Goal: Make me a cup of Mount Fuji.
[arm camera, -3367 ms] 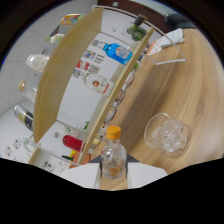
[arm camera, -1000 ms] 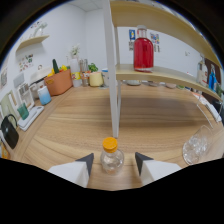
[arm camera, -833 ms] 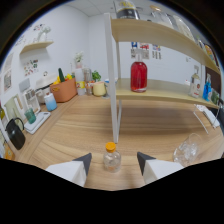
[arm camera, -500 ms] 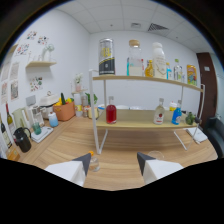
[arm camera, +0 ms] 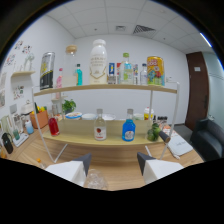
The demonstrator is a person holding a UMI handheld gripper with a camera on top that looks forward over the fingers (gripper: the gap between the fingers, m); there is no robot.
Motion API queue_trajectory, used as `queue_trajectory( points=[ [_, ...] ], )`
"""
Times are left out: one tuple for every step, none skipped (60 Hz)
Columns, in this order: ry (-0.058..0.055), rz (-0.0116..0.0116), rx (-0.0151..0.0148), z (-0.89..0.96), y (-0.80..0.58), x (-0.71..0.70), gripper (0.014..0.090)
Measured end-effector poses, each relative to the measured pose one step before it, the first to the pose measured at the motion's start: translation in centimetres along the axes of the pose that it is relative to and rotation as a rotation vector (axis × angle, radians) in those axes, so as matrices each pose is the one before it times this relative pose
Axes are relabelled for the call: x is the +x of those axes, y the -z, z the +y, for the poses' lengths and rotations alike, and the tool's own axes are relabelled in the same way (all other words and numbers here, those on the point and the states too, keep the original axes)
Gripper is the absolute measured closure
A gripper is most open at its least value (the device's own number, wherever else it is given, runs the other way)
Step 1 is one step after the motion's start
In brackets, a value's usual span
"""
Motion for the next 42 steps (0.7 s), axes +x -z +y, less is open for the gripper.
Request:
queue_trajectory(
  points=[
    [0.0009, -0.00057, 0.00597, -0.446, -0.466, 0.373, 0.0188],
    [0.0002, -0.0018, 0.00521, -0.439, -0.469, 0.334, 0.0188],
    [-0.0008, -0.00324, 0.00557, -0.4, -0.473, 0.294, 0.0187],
    [-0.0026, -0.0032, 0.00515, -0.405, -0.554, 0.252, 0.0191],
    [-0.002, -0.00346, 0.00565, -0.388, -0.49, 0.278, 0.0191],
    [-0.0014, -0.00245, 0.0066, -0.365, -0.491, 0.246, 0.0191],
    [-0.0025, -0.00239, 0.0054, -0.333, -0.507, 0.234, 0.0189],
    [-0.0024, -0.0031, 0.00456, -0.304, -0.521, 0.208, 0.0189],
    [-0.0017, -0.00366, 0.0038, -0.275, -0.532, 0.213, 0.019],
    [-0.001, -0.00232, 0.00285, -0.234, -0.526, 0.239, 0.0191],
    [-0.0005, -0.00021, 0.00234, -0.198, -0.543, 0.283, 0.0192],
    [-0.0007, -0.00022, 0.0027, -0.116, -0.563, 0.293, 0.0191],
    [-0.0018, -0.00173, -0.00123, -0.138, -0.489, 0.208, 0.0191],
    [-0.0014, -0.00165, -0.00113, -0.072, -0.506, 0.173, 0.0191],
    [-0.0014, -0.00208, -0.00145, -0.068, -0.505, 0.166, 0.0195],
    [-0.0012, -0.0011, -0.00158, -0.041, -0.505, 0.17, 0.02],
    [-0.0012, -0.00073, -0.0022, -0.019, -0.51, 0.191, 0.0208],
    [-0.0008, -0.00081, -0.00066, 0.061, -0.519, 0.2, 0.0224],
    [-0.0004, -0.00022, -0.00265, -0.024, -0.465, 0.112, 0.0241],
    [-0.0009, -0.00037, -0.00339, 0.056, -0.431, 0.143, 0.0262],
    [-0.0013, -0.00169, -0.00435, 0.093, -0.422, 0.096, 0.0283],
    [-0.0016, -0.00196, -0.00569, 0.143, -0.423, 0.086, 0.0308],
    [-0.0011, -0.00008, -0.00656, 0.168, -0.422, 0.101, 0.0332],
    [-0.0001, 0.00124, -0.00672, 0.198, -0.404, 0.122, 0.0355],
    [0.0002, 0.00136, -0.00742, 0.188, -0.389, 0.13, 0.0381],
    [-0.0005, -0.00052, -0.00672, 0.19, -0.344, 0.07, 0.0406],
    [-0.0001, -0.00103, -0.00556, 0.151, -0.275, 0.049, 0.0433],
    [0.0, -0.00197, -0.00403, 0.086, -0.365, 0.058, 0.0462],
    [-0.0006, -0.00139, -0.00314, 0.093, -0.249, 0.027, 0.0486],
    [-0.0012, -0.0015, -0.00383, 0.112, -0.229, -0.001, 0.0509],
    [-0.0011, -0.00132, -0.00563, 0.123, -0.207, 0.003, 0.0528],
    [-0.0013, -0.00161, -0.00506, 0.111, -0.172, -0.022, 0.0547],
    [-0.0008, -0.00232, -0.0029, 0.056, -0.156, -0.024, 0.0572],
    [-0.0006, -0.00209, 0.00002, 0.0, -0.091, -0.035, 0.0599],
    [0.0007, -0.00285, 0.00249, -0.027, -0.069, -0.039, 0.0632],
    [-0.0007, -0.006, 0.0036, -0.071, -0.059, -0.177, 0.0669],
    [-0.0004, 0.00426, 0.0001, 0.024, -0.072, 0.092, 0.0669],
    [0.0016, 0.00611, -0.0004, -0.002, -0.022, 0.091, 0.067],
    [0.0031, 0.00495, -0.00062, 0.015, -0.007, 0.045, 0.0672],
    [0.0036, 0.00285, -0.00022, -0.007, 0.005, -0.008, 0.0671],
    [0.0036, 0.00105, 0.00034, -0.005, 0.013, -0.022, 0.0672],
    [0.0024, -0.00062, -0.00026, 0.003, 0.009, -0.045, 0.0675]
  ],
)
